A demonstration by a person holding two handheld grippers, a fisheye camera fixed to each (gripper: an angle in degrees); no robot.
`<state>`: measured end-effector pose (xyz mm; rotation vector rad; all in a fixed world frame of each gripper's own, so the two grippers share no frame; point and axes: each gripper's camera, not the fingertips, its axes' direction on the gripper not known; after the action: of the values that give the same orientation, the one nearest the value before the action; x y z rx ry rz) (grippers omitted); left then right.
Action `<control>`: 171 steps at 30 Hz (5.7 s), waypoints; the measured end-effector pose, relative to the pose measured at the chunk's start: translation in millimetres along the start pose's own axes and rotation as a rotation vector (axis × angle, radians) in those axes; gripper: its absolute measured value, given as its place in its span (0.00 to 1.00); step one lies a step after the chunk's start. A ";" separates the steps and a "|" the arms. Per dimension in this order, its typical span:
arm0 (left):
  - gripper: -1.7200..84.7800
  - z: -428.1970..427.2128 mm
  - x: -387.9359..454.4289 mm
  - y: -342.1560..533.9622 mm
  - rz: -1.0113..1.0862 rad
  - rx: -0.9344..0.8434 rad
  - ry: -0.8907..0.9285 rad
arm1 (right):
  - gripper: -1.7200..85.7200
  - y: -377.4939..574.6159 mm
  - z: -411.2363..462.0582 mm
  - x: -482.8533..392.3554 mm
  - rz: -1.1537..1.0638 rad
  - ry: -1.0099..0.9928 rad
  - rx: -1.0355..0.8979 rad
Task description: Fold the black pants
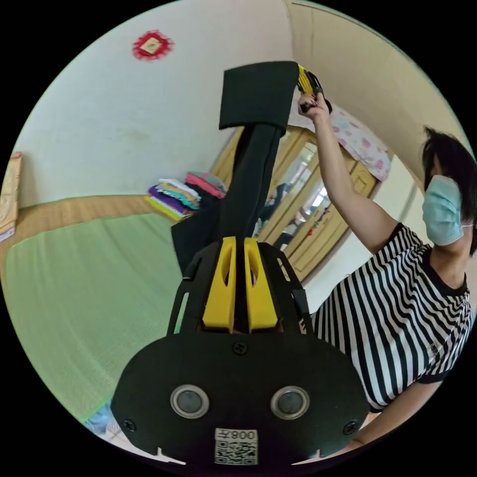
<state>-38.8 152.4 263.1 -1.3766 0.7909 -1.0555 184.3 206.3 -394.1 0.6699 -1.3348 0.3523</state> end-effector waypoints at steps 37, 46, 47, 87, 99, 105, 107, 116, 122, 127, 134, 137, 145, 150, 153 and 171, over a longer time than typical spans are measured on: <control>0.03 -174.1 -140.8 -75.1 -0.485 -0.397 -0.810 | 0.02 455.0 -12.0 659.6 0.816 0.158 -0.374; 0.04 -173.4 -212.7 -13.3 -0.747 -0.196 -0.472 | 0.03 548.5 50.1 753.4 0.839 0.474 -0.751; 0.05 -167.6 -217.8 -17.0 -0.734 -0.207 -0.455 | 0.03 546.7 63.4 757.4 0.803 0.489 -0.784; 0.09 183.6 -553.0 -178.4 -0.283 -0.839 -0.747 | 0.05 502.7 244.2 926.5 0.091 0.868 -1.322; 0.02 167.3 -591.1 -220.0 -0.196 -0.732 -0.768 | 0.02 413.1 241.4 930.3 0.048 0.862 -1.359; 0.02 111.2 -587.1 -265.7 -0.192 -0.466 -0.710 | 0.02 226.8 217.8 901.4 -0.042 0.916 -1.020; 0.02 99.5 -583.4 -270.0 -0.186 -0.407 -0.657 | 0.02 187.5 198.6 882.8 -0.045 0.884 -0.933; 0.02 142.6 -611.7 -202.7 -0.318 -0.519 -0.446 | 0.02 229.7 122.0 915.0 0.276 0.977 -0.973; 0.05 151.9 -629.2 -186.6 -0.336 -0.545 -0.437 | 0.02 242.2 118.3 930.3 0.396 0.939 -1.007; 0.10 191.5 -658.7 -213.0 -0.271 -0.587 -0.419 | 0.08 259.2 143.3 923.1 0.303 0.954 -1.127; 0.11 265.9 -693.2 -245.9 -0.176 -0.714 -0.544 | 0.10 281.6 139.6 941.0 0.384 0.965 -1.198; 0.09 290.7 -713.3 -237.5 -0.213 -0.793 -0.622 | 0.09 294.3 133.5 945.9 0.437 0.994 -1.202; 0.02 288.3 -711.2 -227.4 -0.203 -0.706 -0.620 | 0.02 300.8 102.8 914.5 0.489 0.986 -1.060; 0.02 259.9 -691.9 -226.3 -0.211 -0.560 -0.568 | 0.01 277.3 66.5 864.3 0.470 0.949 -0.901; 0.02 238.4 -676.4 -227.6 -0.196 -0.477 -0.557 | 0.01 250.2 42.2 809.6 0.386 0.902 -0.784; 0.02 279.4 -677.7 -196.4 -0.204 -0.684 -0.701 | 0.01 197.8 7.5 681.4 0.198 0.842 -0.573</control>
<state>-51.8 901.4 384.1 -2.2710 0.4908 -0.3666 210.7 260.0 313.0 -0.1131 -0.6278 0.3334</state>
